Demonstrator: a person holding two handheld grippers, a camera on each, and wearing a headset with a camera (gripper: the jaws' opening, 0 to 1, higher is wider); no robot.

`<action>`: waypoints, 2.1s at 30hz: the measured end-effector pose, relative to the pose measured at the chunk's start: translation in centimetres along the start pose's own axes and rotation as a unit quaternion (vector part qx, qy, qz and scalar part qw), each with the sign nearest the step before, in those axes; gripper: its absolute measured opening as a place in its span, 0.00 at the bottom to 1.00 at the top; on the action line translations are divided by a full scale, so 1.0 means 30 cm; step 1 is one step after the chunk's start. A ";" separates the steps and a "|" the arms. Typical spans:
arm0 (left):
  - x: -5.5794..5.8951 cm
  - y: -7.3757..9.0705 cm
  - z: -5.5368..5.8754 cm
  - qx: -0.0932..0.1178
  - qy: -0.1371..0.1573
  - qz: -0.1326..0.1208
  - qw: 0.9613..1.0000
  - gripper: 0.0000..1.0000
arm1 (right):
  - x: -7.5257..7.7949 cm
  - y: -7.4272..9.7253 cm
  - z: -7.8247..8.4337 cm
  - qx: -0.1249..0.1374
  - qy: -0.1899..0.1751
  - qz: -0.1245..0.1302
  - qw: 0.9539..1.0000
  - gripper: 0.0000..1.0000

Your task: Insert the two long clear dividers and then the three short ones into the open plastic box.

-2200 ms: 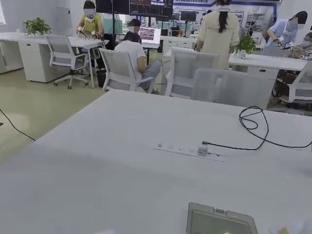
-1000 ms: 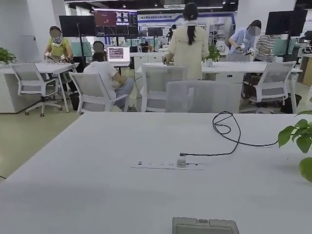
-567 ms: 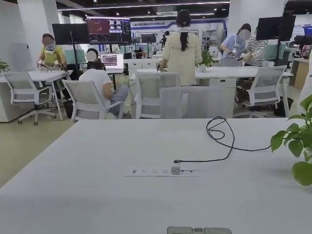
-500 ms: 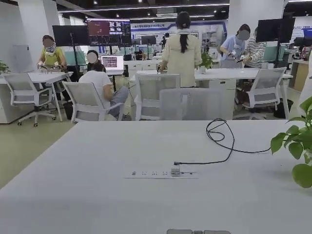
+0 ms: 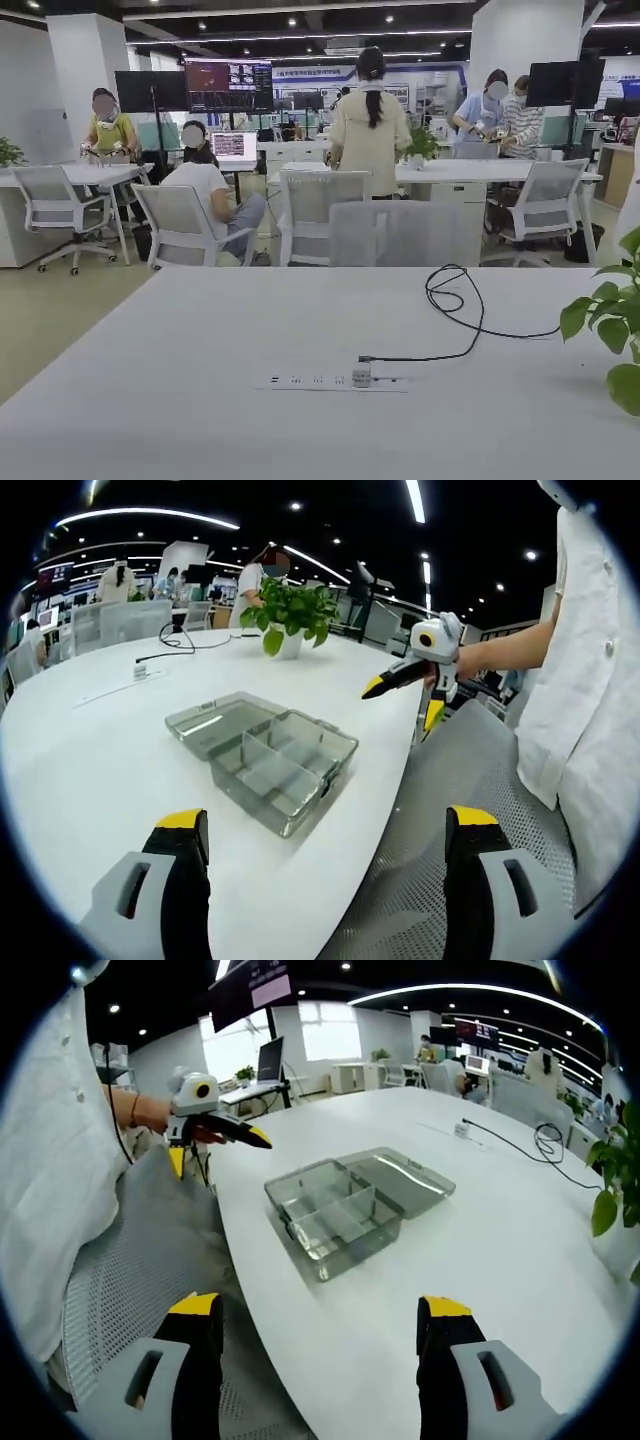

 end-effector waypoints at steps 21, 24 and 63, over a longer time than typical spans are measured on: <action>-0.002 0.001 0.002 0.004 0.002 0.001 1.000 1.00 | -0.003 -0.006 -0.012 -0.004 0.007 -0.004 1.000 0.80; -0.003 0.001 0.003 0.004 0.002 0.001 1.000 1.00 | -0.004 -0.007 -0.013 -0.005 0.008 -0.005 1.000 0.80; -0.001 0.007 0.014 0.003 0.002 0.001 1.000 1.00 | -0.015 -0.011 -0.018 -0.003 0.010 -0.010 1.000 0.81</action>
Point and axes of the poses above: the centre of the closed fingertips' face, and the gripper's own axes: y roughly backward along the fingers, x roughly to its right, z roughly out of its underside, the point moved 7 cm from there along y, roughly backward along the fingers, and after that the axes turned 15 degrees about y, right-handed, at the moved point
